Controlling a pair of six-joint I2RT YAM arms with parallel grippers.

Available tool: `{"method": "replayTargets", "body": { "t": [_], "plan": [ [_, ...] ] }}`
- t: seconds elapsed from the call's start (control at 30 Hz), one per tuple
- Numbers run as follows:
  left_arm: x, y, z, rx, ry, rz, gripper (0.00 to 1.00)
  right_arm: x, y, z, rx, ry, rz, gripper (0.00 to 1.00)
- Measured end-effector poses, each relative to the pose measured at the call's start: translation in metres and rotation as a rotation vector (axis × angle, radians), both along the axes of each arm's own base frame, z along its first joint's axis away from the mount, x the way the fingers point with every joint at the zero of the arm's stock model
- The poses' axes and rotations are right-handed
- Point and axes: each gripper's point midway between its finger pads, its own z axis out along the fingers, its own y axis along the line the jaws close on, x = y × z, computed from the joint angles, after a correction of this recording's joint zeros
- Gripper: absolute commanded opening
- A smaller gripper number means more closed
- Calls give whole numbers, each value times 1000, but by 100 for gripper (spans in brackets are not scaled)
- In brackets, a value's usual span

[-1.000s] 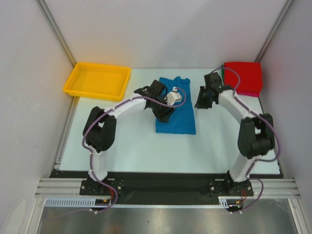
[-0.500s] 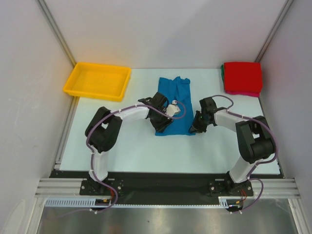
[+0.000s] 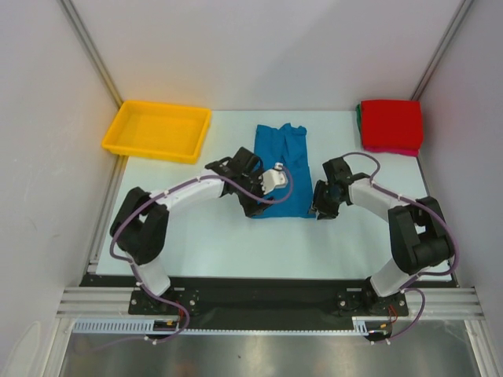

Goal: Fold and stack the t-shirts
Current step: Fold the tshirt

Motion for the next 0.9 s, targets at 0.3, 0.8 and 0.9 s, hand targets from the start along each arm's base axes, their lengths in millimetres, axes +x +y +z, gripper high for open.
{"method": "replayTargets", "body": {
  "t": [0.3, 0.8, 0.9],
  "plan": [
    [-34, 30, -54, 133, -74, -130, 69, 2, -1, -15, -4, 13, -24, 45],
    [-12, 22, -60, 129, -224, -110, 0, 15, 5, -18, 29, -14, -30, 0],
    [-15, 25, -60, 132, -198, -95, 0, 1, -1, -14, 15, 4, -14, 0]
  ]
}}
